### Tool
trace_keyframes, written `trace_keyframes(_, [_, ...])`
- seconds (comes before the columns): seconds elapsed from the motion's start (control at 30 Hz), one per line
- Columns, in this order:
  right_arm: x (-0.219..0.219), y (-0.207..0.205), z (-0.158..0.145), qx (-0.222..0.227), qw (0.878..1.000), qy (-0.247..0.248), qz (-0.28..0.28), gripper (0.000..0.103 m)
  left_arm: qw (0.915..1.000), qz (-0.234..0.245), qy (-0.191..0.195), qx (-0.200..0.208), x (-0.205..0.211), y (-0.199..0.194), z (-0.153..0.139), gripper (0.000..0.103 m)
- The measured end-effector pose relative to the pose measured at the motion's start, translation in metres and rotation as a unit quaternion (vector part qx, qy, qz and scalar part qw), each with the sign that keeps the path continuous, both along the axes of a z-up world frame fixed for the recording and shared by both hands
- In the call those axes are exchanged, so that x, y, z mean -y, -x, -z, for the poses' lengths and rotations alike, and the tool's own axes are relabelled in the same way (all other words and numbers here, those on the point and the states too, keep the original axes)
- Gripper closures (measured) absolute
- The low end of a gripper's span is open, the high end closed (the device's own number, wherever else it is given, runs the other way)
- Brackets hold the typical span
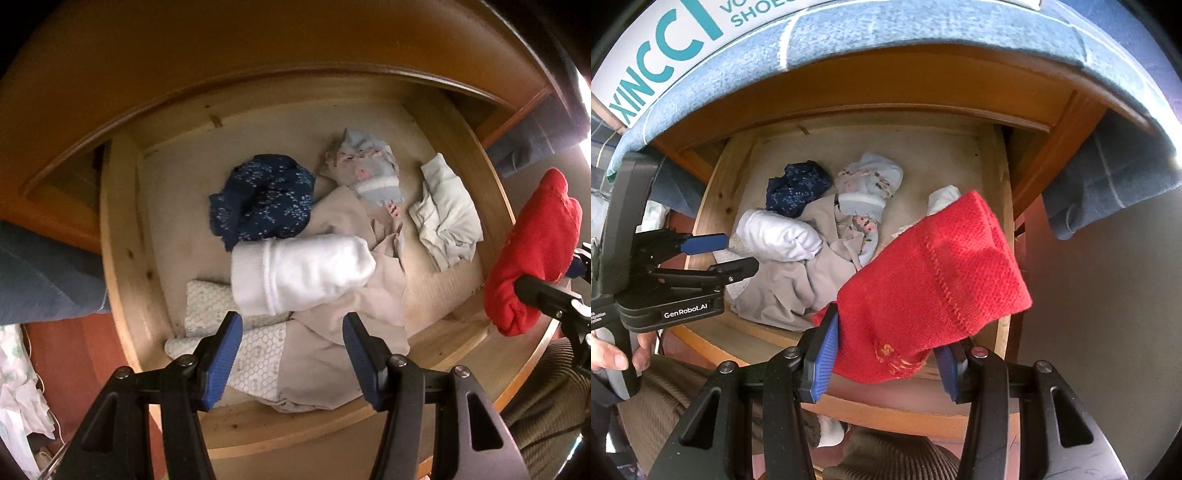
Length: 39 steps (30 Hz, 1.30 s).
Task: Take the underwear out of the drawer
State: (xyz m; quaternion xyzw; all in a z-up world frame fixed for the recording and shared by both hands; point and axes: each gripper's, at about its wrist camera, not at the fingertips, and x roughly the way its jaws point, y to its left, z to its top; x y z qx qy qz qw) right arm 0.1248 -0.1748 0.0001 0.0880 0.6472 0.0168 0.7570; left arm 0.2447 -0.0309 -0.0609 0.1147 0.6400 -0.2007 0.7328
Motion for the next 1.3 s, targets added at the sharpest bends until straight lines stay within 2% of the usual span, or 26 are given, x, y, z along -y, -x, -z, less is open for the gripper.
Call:
trace_keyframes(0.27, [0.002, 0.0, 0.001, -0.005, 1.0, -0.002, 0.006, 0.059, 0.9998, 0.002, 0.009, -0.018, 0.007, -0.013, 0.008, 0.045])
trace_keyframes(0.73, [0.002, 0.001, 0.004, -0.012, 1.0, -0.012, 0.01, 0.059, 0.9995, 0.012, 0.018, -0.022, 0.014, -0.017, 0.013, 0.045])
trace_keyframes(0.87, [0.002, 0.0, 0.004, -0.012, 1.0, -0.013, 0.008, 0.059, 0.999, 0.006, 0.035, -0.028, 0.014, -0.017, 0.009, 0.038])
trace_keyframes(0.97, [0.001, 0.0, 0.004, -0.012, 1.0, -0.012, 0.008, 0.059, 0.9992, 0.0, 0.027, -0.029, 0.015, -0.019, 0.015, 0.034])
trace_keyframes(1.07, [0.001, 0.0, 0.004, -0.013, 1.0, -0.012, 0.008, 0.059, 0.9994, -0.004, 0.005, -0.035, 0.019, -0.022, 0.023, 0.034])
trace_keyframes(1.3, [0.001, 0.0, 0.004, -0.015, 1.0, -0.015, 0.007, 0.059, 0.9981, -0.013, -0.021, -0.057, 0.026, -0.035, 0.036, 0.033])
